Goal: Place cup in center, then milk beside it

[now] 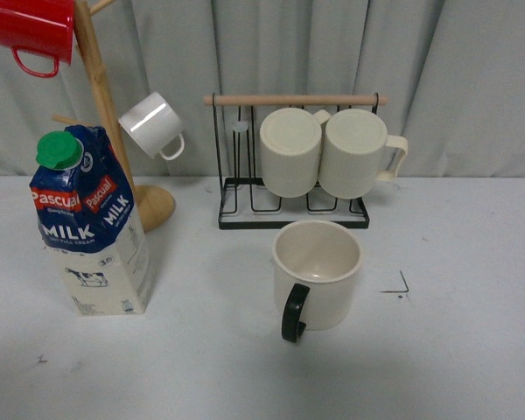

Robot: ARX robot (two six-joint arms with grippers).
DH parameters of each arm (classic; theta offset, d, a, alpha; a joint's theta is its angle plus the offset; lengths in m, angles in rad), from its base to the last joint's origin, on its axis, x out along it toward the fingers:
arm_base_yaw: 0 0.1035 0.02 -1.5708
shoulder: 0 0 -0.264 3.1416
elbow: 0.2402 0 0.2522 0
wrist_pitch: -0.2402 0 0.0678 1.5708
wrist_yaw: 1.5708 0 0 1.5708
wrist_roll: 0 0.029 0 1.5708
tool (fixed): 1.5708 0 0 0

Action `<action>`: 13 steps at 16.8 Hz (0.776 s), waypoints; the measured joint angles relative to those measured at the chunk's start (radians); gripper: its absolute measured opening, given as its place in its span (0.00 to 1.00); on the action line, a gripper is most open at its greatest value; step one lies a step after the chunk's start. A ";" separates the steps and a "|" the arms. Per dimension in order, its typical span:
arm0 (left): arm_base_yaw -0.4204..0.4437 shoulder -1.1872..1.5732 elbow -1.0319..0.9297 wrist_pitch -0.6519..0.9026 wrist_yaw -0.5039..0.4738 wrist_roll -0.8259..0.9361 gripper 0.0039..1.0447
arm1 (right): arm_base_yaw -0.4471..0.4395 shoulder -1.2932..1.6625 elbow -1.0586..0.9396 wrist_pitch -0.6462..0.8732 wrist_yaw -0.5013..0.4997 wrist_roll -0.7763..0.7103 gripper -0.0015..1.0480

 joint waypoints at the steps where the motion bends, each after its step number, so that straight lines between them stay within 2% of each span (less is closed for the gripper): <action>1: 0.000 0.000 0.000 0.000 0.000 0.000 0.94 | 0.000 0.000 -0.021 0.039 0.000 0.000 0.02; 6: 0.000 0.000 0.000 0.000 0.000 0.000 0.94 | 0.000 -0.175 -0.031 -0.144 0.000 -0.001 0.02; 13: 0.000 0.000 0.000 0.000 0.000 0.000 0.94 | 0.000 -0.345 -0.031 -0.311 0.000 -0.001 0.02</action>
